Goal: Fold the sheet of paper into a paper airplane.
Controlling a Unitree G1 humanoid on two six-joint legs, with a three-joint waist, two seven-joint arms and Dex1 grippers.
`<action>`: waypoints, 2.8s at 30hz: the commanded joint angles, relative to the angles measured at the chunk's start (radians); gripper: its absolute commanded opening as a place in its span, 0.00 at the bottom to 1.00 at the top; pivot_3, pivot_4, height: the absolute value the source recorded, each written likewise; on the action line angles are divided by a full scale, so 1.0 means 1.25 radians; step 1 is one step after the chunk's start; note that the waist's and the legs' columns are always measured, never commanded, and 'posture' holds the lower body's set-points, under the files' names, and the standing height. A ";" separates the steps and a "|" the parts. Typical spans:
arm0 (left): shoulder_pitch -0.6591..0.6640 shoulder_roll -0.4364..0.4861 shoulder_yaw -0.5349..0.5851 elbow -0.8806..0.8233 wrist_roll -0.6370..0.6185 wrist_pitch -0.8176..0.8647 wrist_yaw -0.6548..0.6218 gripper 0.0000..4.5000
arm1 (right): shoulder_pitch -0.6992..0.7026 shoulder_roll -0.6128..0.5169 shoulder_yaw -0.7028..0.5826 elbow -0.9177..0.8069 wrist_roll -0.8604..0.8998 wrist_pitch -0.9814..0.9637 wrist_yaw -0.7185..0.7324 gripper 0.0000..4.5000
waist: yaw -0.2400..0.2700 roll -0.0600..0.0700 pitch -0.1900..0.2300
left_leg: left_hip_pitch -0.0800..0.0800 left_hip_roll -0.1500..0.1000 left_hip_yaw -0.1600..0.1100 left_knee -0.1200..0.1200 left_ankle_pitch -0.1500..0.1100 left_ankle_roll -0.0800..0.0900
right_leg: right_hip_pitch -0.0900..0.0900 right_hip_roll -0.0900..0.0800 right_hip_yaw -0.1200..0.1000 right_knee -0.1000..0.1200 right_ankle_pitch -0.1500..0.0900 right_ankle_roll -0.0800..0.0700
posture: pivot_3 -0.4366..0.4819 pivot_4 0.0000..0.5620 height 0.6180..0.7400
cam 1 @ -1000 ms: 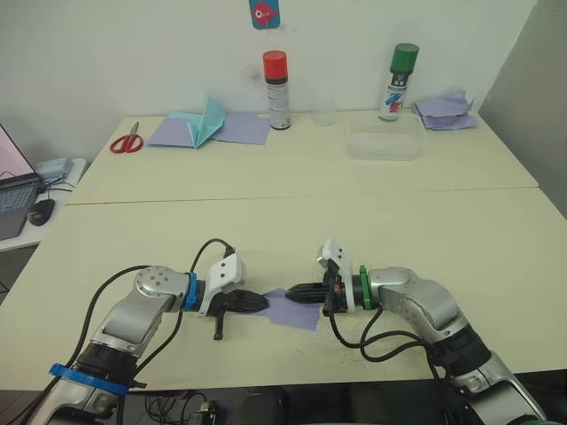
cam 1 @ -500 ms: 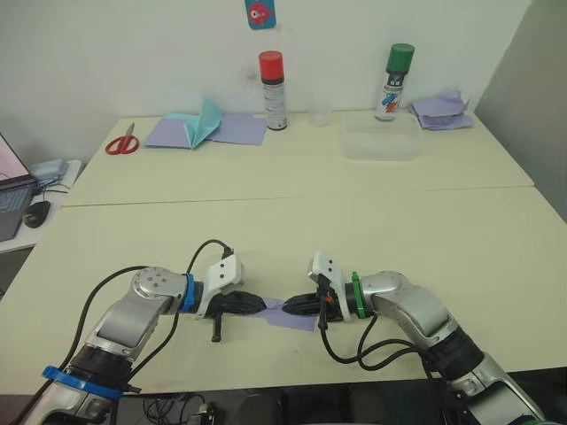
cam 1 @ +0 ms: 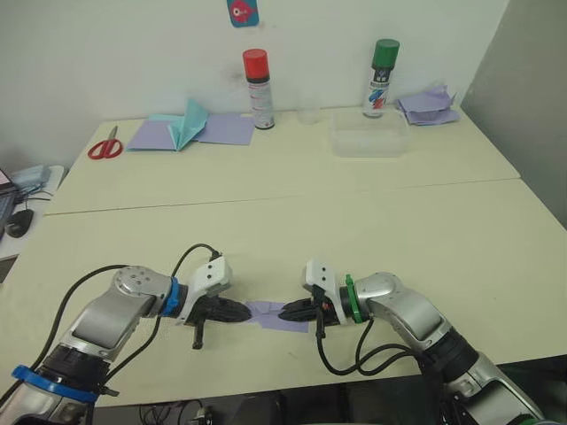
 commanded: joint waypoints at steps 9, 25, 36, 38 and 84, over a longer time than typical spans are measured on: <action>-0.100 -0.088 0.014 -0.067 -0.079 0.101 0.070 0.00 | -0.003 0.003 0.006 0.051 -0.049 -0.023 0.004 0.01 | 0.000 -0.006 0.003 | 0.000 0.000 0.000 0.001 0.000 -0.001 | 0.000 0.000 0.000 0.001 0.000 0.000 | 0.48 0.27 1.00; -0.064 -0.090 -0.078 0.057 0.077 -0.060 0.105 0.00 | 0.000 -0.013 0.002 0.048 -0.055 -0.026 0.020 0.01 | 0.004 -0.004 0.001 | 0.002 0.000 -0.001 0.001 0.000 -0.001 | 0.001 0.000 0.000 0.000 0.001 -0.001 | 0.48 0.27 1.00; -0.101 -0.089 -0.026 0.095 0.037 -0.051 0.097 0.00 | -0.006 -0.021 0.004 0.054 -0.057 -0.032 0.042 0.01 | 0.004 -0.004 0.002 | 0.001 0.000 -0.001 0.001 0.000 -0.001 | 0.000 0.000 0.000 0.001 0.001 -0.001 | 0.48 0.27 1.00; -0.096 -0.090 -0.027 0.085 0.031 -0.049 0.090 0.00 | -0.006 -0.022 0.004 0.055 -0.058 -0.032 0.045 0.01 | 0.004 -0.004 0.002 | 0.000 0.000 -0.001 0.001 0.000 -0.001 | 0.000 0.000 0.000 0.001 0.001 -0.001 | 0.48 0.27 1.00; -0.027 -0.074 -0.115 0.087 0.156 -0.203 0.057 0.00 | -0.068 0.003 -0.151 -0.046 0.058 0.087 -0.019 0.16 | 0.009 -0.002 0.000 | 0.000 -0.001 -0.001 0.002 0.000 -0.001 | 0.000 -0.001 -0.001 0.001 0.001 -0.001 | 0.48 0.27 1.00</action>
